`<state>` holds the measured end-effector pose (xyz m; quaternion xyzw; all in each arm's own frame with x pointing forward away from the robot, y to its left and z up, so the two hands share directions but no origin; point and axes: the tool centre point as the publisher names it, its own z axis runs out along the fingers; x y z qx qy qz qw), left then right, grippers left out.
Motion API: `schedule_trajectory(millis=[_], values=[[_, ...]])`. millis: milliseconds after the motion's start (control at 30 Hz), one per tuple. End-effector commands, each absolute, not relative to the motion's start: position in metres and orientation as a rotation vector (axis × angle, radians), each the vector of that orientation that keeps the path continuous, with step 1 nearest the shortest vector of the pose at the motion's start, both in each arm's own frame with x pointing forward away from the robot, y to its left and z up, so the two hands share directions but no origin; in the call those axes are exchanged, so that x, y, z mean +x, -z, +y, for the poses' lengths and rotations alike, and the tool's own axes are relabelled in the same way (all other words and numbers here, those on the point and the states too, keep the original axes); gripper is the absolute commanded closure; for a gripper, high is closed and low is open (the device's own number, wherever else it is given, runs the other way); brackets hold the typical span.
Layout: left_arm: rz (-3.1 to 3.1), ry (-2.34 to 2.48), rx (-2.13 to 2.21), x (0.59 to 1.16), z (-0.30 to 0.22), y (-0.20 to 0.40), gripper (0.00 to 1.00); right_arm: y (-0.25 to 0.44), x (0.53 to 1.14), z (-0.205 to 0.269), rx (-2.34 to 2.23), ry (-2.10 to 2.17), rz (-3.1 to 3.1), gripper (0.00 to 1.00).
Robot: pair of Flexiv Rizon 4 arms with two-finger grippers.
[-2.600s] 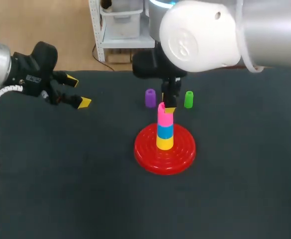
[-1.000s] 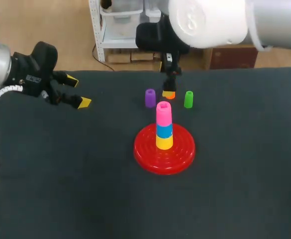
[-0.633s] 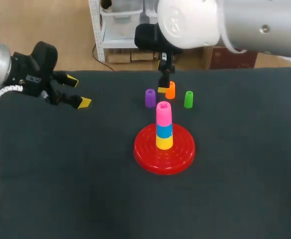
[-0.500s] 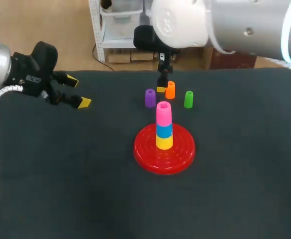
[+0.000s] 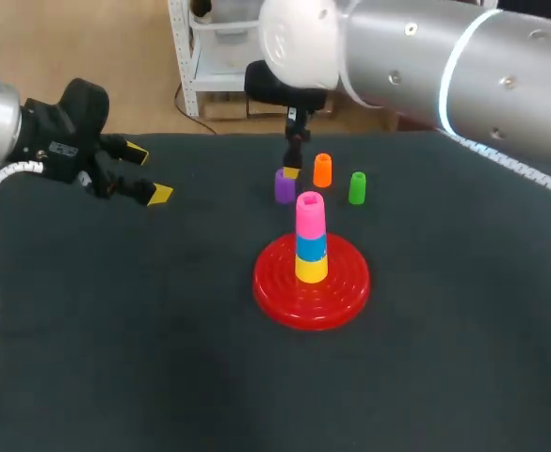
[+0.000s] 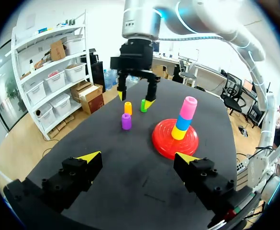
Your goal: Pick up and stack the cylinders on the red base in this order: pink,purple,orange,green
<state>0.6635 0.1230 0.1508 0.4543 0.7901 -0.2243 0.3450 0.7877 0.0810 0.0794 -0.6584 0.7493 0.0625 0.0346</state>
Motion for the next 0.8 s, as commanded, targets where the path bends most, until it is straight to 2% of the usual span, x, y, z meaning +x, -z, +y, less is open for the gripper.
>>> schedule_trajectory(millis=[33, 800], values=[[2.053, 0.583, 1.182, 0.6648, 0.1231, -0.1500, 0.00, -0.0833, 0.7878, 0.0762, -1.927, -0.226, 2.297, 0.00], [2.053, 0.583, 1.182, 0.6648, 0.1231, -0.1500, 0.00, -0.0896, 0.7843, 0.0751, -1.913, -0.247, 2.283, 0.00]])
